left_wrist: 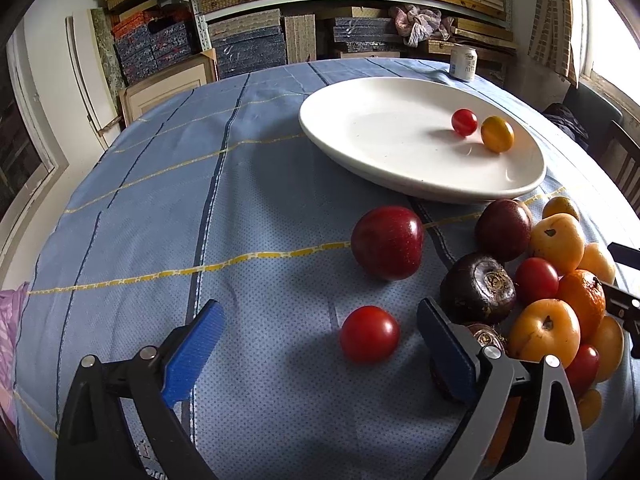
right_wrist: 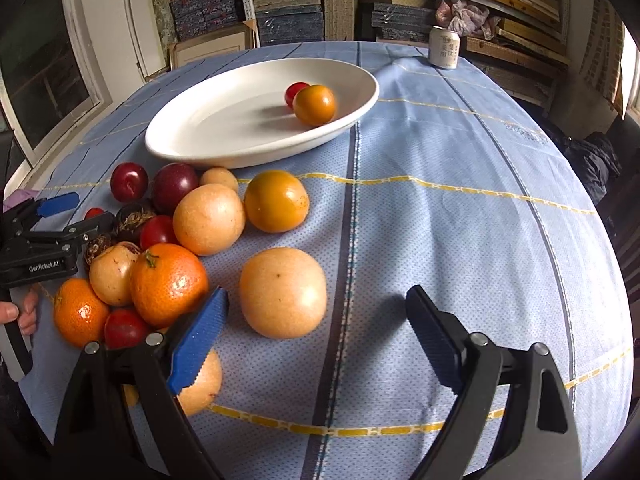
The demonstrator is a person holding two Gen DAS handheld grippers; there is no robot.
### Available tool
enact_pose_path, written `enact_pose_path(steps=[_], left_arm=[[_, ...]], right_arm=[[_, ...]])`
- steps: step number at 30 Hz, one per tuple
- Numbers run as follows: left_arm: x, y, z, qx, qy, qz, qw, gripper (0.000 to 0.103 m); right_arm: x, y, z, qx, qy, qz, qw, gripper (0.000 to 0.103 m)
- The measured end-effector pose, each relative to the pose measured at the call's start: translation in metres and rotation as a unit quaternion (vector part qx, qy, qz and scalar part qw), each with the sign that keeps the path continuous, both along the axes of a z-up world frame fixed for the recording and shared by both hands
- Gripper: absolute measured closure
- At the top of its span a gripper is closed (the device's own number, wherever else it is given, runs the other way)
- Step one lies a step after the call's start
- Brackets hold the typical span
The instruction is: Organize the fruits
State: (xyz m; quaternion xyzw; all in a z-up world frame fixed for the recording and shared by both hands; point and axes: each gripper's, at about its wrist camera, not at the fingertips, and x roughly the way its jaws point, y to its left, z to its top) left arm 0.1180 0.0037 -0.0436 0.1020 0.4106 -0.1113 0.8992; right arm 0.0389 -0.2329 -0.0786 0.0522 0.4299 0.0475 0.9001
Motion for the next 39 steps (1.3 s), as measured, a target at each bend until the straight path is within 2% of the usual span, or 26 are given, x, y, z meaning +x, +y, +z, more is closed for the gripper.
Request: enact_pose_path(steps=[4, 5, 6, 7, 8, 9, 10, 11, 13, 17, 22, 25, 34, 39], left_arm=[[-0.001, 0.000, -0.001, -0.003, 0.002, -0.002, 1.0000, 0.006], [-0.001, -0.001, 0.000, -0.002, 0.000, -0.005, 1.0000, 0.012], [-0.004, -0.003, 0.001, -0.006, -0.002, -0.020, 0.9998, 0.023], [-0.007, -0.006, 0.002, -0.008, -0.006, -0.036, 0.9993, 0.029], [-0.010, -0.010, 0.002, -0.007, -0.010, -0.050, 0.9987, 0.044], [-0.013, -0.013, 0.003, -0.009, -0.010, -0.065, 0.9978, 0.063], [-0.016, -0.017, 0.003, -0.013, -0.010, -0.080, 0.9967, 0.069], [-0.018, -0.021, 0.003, -0.010, -0.012, -0.089, 0.9959, 0.079], [-0.020, -0.025, 0.003, -0.005, -0.015, -0.095, 0.9953, 0.079], [-0.018, -0.024, 0.000, -0.017, -0.007, -0.092, 0.9956, 0.077], [-0.021, -0.031, 0.000, 0.017, -0.022, -0.073, 0.9969, 0.077], [-0.024, -0.033, 0.000, 0.023, -0.027, -0.080, 0.9962, 0.078], [-0.022, -0.028, 0.001, 0.008, -0.020, -0.077, 0.9968, 0.078], [-0.023, -0.020, 0.002, -0.019, -0.010, -0.070, 0.9973, 0.077]], right_arm=[[0.002, 0.001, -0.002, 0.011, 0.005, 0.000, 1.000, 0.015], [0.002, 0.001, -0.002, 0.012, 0.004, -0.001, 1.000, 0.017], [0.002, 0.002, -0.001, 0.009, 0.003, -0.001, 1.000, 0.025], [0.001, 0.003, -0.001, 0.007, 0.000, 0.001, 1.000, 0.041], [0.001, 0.006, 0.001, -0.001, -0.004, 0.004, 1.000, 0.049], [0.000, 0.009, 0.001, -0.009, -0.005, 0.008, 1.000, 0.059], [-0.001, 0.013, 0.002, -0.020, -0.006, 0.012, 1.000, 0.062], [-0.001, 0.017, 0.002, -0.028, -0.007, 0.014, 0.999, 0.062], [-0.003, 0.018, 0.002, -0.024, -0.007, 0.015, 1.000, 0.062], [-0.004, 0.015, 0.002, -0.015, -0.007, 0.009, 1.000, 0.062], [-0.004, 0.014, 0.001, -0.017, -0.006, 0.005, 1.000, 0.062], [-0.004, 0.015, 0.002, -0.022, -0.006, 0.004, 1.000, 0.062], [-0.010, 0.021, 0.004, -0.032, -0.015, 0.004, 0.999, 0.062], [-0.017, 0.019, 0.006, -0.023, -0.021, -0.002, 1.000, 0.062]])
